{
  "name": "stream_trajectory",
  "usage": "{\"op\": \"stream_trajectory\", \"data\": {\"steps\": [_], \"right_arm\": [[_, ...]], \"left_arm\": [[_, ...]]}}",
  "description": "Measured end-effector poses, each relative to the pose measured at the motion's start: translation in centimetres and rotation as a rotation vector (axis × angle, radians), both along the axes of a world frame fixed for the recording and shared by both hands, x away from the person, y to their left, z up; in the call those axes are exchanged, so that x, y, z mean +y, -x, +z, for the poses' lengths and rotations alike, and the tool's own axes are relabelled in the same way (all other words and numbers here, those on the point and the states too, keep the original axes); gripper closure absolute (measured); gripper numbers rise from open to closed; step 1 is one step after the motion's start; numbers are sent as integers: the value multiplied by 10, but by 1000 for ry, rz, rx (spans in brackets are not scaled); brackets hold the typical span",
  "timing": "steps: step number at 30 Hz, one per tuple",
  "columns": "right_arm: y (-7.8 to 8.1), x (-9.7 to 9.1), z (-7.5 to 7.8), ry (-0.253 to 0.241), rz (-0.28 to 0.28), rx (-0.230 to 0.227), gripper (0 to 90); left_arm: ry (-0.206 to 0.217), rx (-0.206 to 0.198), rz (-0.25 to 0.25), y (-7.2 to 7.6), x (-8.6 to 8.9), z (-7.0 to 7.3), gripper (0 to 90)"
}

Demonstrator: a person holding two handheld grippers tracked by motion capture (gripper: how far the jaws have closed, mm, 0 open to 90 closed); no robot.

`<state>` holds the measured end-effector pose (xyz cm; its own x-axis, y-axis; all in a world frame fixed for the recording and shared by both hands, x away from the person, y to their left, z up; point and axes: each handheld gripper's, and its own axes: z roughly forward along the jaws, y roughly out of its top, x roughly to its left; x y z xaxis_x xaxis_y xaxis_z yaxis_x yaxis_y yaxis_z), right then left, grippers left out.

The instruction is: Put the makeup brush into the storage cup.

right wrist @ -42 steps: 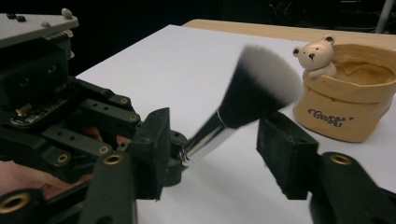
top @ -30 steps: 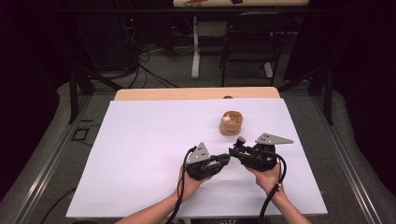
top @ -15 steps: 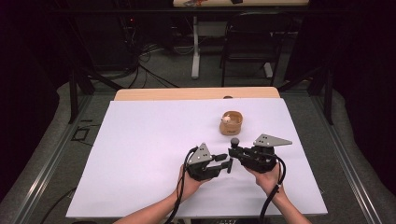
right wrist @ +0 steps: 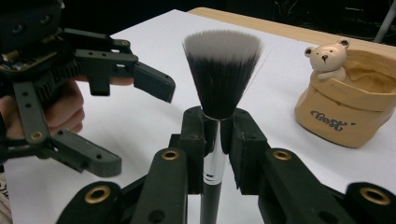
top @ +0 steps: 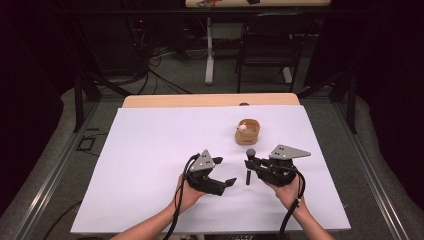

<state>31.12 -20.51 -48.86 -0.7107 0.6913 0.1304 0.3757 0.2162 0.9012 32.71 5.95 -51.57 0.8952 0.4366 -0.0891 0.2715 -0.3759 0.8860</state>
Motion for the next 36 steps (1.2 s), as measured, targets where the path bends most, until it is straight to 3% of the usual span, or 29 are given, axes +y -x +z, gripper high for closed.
{"op": "stream_trajectory", "data": {"steps": [5,8,11,16,26,36], "right_arm": [[1,-1,1,11,0,-6,768],[1,-2,1,16,1,-5,768],[1,-3,2,14,-2,-8,767],[2,-4,2,15,-5,-6,767],[3,-7,3,15,-9,-16,767],[4,-10,4,26,-10,-15,768]], "left_arm": [[-2,6,27,-3,14,4,98],[-13,-22,37,-3,22,6,65],[-24,-22,52,-3,29,8,1],[-44,-24,71,-2,45,10,1],[-7,-61,112,3,83,13,1],[-13,-87,150,15,120,12,1]]}}
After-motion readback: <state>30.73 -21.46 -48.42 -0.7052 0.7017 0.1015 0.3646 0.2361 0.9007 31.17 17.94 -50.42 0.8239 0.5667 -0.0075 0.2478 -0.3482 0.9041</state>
